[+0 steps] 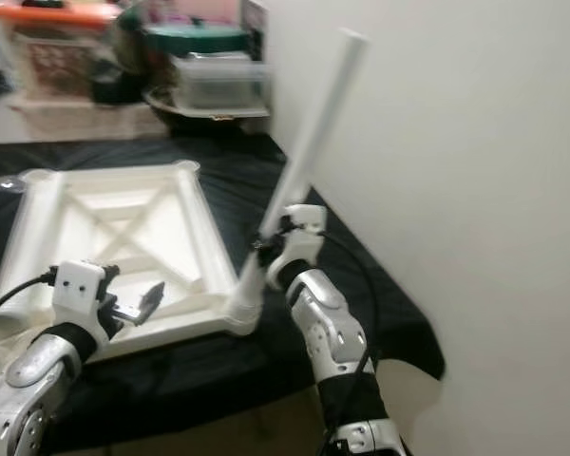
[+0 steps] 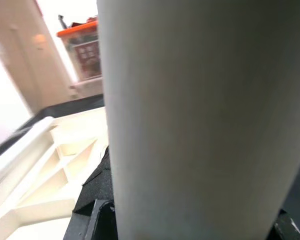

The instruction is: Building children table

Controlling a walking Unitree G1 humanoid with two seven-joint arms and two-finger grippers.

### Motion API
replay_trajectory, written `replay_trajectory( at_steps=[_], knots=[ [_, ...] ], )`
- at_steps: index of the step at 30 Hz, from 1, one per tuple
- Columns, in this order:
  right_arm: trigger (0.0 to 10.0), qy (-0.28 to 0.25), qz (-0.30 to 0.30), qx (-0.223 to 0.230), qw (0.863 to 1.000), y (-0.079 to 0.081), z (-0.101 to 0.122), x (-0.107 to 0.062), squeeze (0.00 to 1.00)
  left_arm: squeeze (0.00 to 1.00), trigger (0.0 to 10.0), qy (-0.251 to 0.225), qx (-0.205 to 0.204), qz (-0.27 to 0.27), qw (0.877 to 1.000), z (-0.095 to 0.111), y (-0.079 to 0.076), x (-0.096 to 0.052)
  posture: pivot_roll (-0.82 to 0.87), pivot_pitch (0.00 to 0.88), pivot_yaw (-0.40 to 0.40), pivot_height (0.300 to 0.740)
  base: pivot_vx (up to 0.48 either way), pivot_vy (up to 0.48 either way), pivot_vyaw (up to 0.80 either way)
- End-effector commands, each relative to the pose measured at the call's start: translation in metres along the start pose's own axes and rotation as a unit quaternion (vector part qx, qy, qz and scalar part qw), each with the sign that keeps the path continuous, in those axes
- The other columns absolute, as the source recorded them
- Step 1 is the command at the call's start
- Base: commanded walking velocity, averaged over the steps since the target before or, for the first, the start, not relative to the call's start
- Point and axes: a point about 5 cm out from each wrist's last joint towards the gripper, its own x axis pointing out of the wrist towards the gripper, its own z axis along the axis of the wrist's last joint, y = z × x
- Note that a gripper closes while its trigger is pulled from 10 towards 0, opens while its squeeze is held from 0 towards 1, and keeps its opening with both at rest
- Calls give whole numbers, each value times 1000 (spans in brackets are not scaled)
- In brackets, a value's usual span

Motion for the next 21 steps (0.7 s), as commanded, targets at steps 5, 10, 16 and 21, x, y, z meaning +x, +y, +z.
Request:
replay_trajectory(
  at_steps=[5, 10, 16, 21],
  knots=[
    [10000, 75, -30, -43, 996, -2, -34, -18, 0, 0, 10000, 5, 6, -4, 1000, 0, 1, 3, 85, 0, -102, 740, 0, 0, 0],
    [10000, 64, 9, -84, 994, 16, -29, -14, 0, 0, 10000, 4, 7, -6, 1000, 0, 1, 4, 88, 0, -103, 740, 0, 0, 0],
    [10000, 52, 41, -124, 990, 30, -23, -5, 0, 0, 10000, 4, 10, -6, 1000, 1, 0, 4, 96, 0, -110, 740, 0, 0, 0],
    [10000, 35, 101, -111, 988, 46, -18, -9, 0, 0, 10000, 7, 8, -6, 1000, 0, 1, 2, 102, 0, -115, 740, 0, 0, 0]
  ],
)
